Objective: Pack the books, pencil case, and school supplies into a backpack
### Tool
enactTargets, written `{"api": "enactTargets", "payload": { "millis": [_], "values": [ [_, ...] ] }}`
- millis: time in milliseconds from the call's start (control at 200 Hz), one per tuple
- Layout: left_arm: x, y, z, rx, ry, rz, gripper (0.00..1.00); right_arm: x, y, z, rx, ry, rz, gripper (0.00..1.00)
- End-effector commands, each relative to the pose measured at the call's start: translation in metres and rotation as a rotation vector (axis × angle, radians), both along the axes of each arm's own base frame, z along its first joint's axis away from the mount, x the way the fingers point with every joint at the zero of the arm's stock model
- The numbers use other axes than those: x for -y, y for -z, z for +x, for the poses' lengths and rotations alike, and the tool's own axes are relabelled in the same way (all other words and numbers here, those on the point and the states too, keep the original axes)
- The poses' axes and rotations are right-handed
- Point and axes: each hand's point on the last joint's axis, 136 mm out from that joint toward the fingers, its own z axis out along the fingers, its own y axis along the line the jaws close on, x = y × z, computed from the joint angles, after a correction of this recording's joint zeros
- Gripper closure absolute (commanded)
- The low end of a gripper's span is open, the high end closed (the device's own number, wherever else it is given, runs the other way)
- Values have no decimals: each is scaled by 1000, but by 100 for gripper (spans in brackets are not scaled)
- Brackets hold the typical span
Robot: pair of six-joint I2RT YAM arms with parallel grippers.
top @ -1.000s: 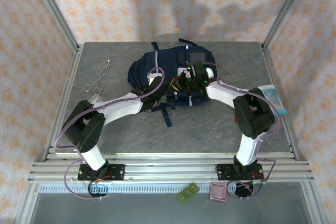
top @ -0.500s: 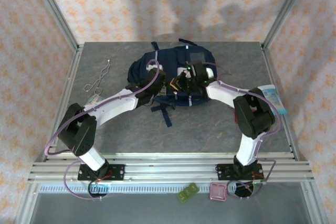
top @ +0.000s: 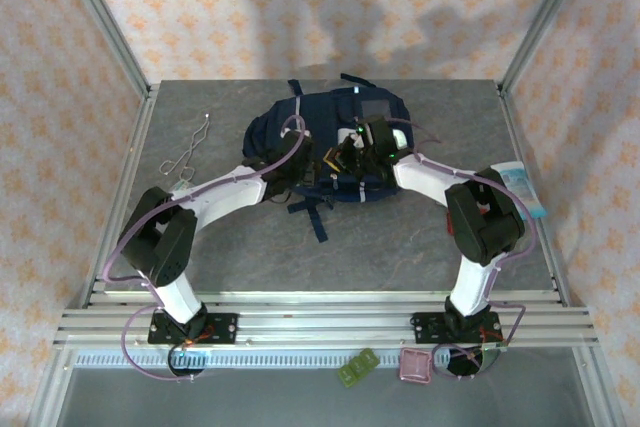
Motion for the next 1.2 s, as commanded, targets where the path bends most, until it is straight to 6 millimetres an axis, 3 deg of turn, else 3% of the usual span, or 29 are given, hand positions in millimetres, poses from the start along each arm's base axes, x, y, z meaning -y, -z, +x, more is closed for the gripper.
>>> {"api": "enactTargets", "payload": {
  "millis": [0, 85, 165, 300, 420, 445, 586, 646, 746, 786, 826, 886, 961, 1041, 1096, 1196],
  "values": [
    [-5, 7, 3, 3, 0, 18, 52, -18, -66, 8, 175, -55, 102, 100],
    [-4, 12, 6, -5, 0, 29, 55, -19, -67, 8, 179, -57, 103, 100],
    [-3, 12, 10, 10, 0, 33, 75, -19, -69, 8, 183, -57, 105, 100],
    [-2, 12, 14, 20, -3, 34, 92, -18, -68, 7, 181, -53, 107, 100],
    [-4, 11, 17, 32, -18, 41, 94, -18, -68, 7, 181, -54, 109, 100],
    [-4, 11, 17, 35, -21, 40, 100, -18, -68, 7, 182, -53, 108, 100],
    [1, 11, 16, 41, -16, 23, 100, -18, -69, 8, 185, -50, 109, 100],
    [5, 12, 14, 43, -5, 17, 76, -18, -68, 8, 184, -53, 110, 100],
    [14, 10, 11, 58, 24, -22, 66, -18, -66, 8, 177, -53, 109, 100],
    [16, 8, 10, 70, 37, -41, 68, -18, -65, 7, 176, -53, 109, 100],
    [20, 3, 10, 84, 51, -63, 78, -19, -64, 7, 173, -55, 110, 100],
    [22, -1, 9, 99, 64, -83, 79, -18, -64, 7, 172, -54, 111, 100],
    [22, -3, 11, 107, 64, -80, 89, -18, -64, 7, 175, -53, 111, 100],
    [16, 5, 14, 82, 37, -26, 89, -19, -66, 8, 177, -52, 114, 100],
    [13, 12, 15, 59, 27, 9, 100, -19, -68, 8, 181, -52, 116, 100],
    [1, 20, 15, 46, -14, 46, 100, -17, -67, 9, 189, -46, 99, 100]
  ]
}}
